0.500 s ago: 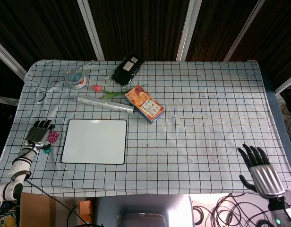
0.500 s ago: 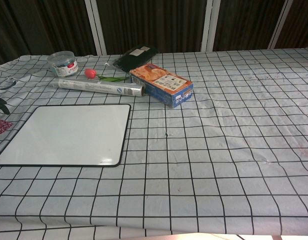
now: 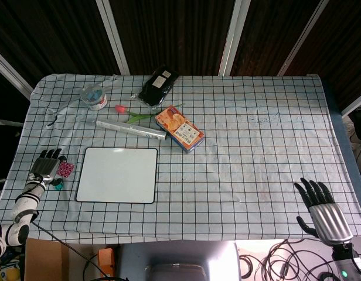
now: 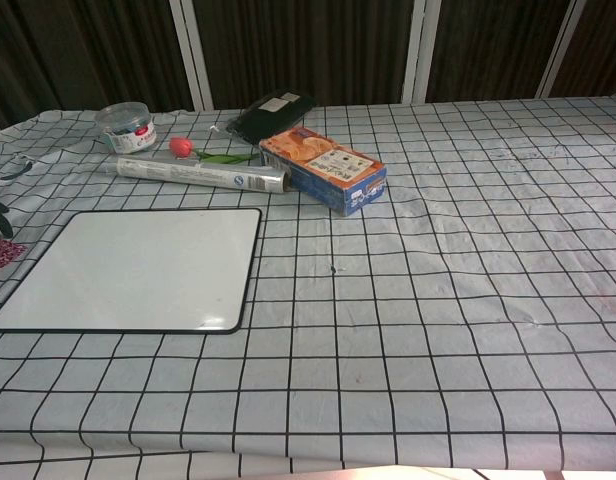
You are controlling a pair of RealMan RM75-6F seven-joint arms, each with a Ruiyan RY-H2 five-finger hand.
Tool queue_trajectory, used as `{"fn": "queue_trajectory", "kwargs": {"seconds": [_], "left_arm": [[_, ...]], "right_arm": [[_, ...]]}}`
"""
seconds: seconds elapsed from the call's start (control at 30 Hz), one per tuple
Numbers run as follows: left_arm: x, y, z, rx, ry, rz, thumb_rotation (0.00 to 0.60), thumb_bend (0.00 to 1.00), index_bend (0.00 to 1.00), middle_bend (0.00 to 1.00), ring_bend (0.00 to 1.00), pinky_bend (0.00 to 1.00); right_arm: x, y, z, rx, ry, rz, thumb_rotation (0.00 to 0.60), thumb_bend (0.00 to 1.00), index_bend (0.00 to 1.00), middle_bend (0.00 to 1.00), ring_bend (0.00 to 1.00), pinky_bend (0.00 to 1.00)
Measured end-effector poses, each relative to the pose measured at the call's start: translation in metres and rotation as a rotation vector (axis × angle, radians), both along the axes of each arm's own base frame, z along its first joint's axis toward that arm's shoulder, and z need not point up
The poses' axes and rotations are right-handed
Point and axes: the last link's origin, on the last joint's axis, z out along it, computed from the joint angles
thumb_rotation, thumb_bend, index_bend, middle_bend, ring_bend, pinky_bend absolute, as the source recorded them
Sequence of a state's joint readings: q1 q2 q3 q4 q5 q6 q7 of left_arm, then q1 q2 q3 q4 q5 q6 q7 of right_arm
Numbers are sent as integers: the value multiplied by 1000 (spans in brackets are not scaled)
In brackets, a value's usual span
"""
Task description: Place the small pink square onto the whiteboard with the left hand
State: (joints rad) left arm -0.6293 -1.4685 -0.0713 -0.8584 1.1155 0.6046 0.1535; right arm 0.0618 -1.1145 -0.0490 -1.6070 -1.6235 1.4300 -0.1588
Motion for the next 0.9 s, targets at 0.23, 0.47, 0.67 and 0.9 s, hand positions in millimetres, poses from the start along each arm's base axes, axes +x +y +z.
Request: {"fn": "queue_trajectory", "kwargs": {"seconds": [0.23, 0.47, 0.67, 0.9], "left_arm": [[0, 1, -2, -3, 0, 0, 600, 290, 306, 0, 0, 0], [1, 4, -4, 2, -12, -2, 600, 290, 426, 0, 0, 0], [0, 5, -3, 10, -17, -4, 600, 292, 494, 0, 0, 0], [0, 4, -2, 20, -35, -7, 600, 293, 510, 0, 0, 0]], "right_arm": [[0, 0, 0, -1, 1, -2, 600, 255, 0, 0, 0, 72], [-1, 0, 1, -4, 0, -5, 600, 255, 0, 0, 0, 72], [-1, 0, 1, -5, 1, -5, 600, 255, 0, 0, 0, 72], [-1, 0, 1, -5, 1, -5, 600, 255, 0, 0, 0, 72]]}}
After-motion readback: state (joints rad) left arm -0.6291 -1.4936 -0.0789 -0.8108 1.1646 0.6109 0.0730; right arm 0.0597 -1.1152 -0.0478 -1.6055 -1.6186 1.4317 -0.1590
